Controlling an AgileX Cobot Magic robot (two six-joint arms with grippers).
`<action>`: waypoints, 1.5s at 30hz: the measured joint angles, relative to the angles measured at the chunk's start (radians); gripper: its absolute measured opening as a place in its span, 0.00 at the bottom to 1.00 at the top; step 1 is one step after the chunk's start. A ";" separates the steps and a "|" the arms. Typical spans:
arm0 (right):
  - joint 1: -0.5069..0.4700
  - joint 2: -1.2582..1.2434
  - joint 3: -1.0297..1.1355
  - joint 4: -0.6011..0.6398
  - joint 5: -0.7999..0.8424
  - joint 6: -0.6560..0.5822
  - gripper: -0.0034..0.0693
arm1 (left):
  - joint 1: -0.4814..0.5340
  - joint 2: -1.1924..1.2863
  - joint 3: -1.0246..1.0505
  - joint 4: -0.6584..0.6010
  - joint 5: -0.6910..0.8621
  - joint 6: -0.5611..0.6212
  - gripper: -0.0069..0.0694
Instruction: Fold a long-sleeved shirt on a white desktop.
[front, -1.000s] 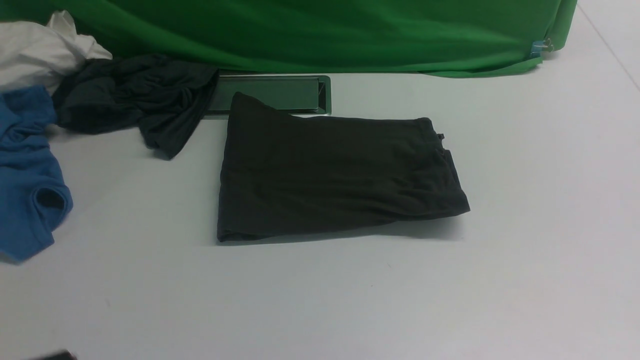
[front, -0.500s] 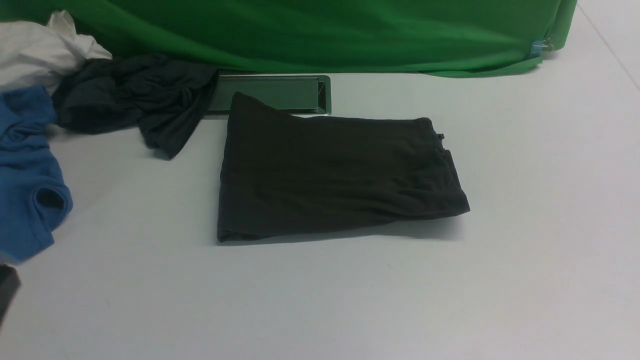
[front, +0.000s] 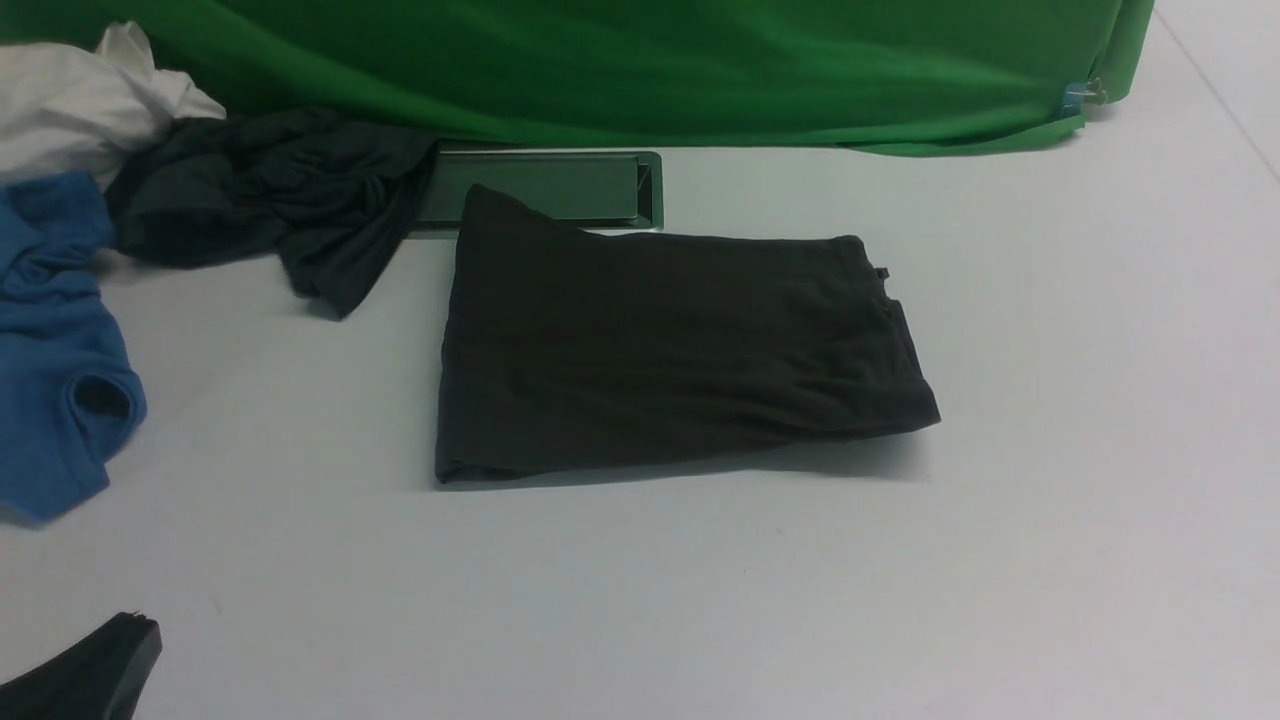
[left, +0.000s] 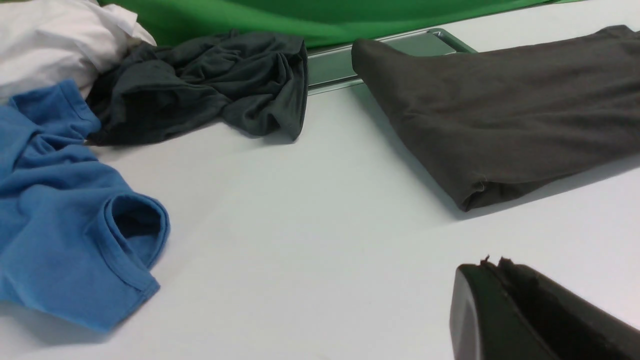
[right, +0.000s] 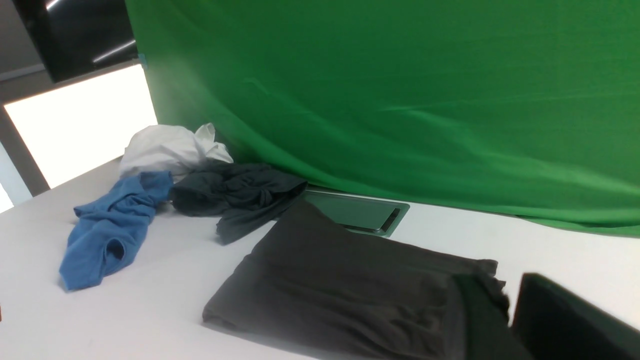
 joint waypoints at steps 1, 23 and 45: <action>0.000 0.000 0.000 0.000 0.000 0.000 0.22 | 0.000 0.000 0.000 0.000 0.000 0.000 0.12; 0.000 0.000 0.000 0.000 0.000 0.000 0.28 | 0.000 0.000 0.000 0.000 -0.011 -0.001 0.13; -0.115 -0.001 0.002 -0.016 -0.006 -0.024 0.33 | 0.000 0.000 0.000 0.000 -0.011 -0.001 0.14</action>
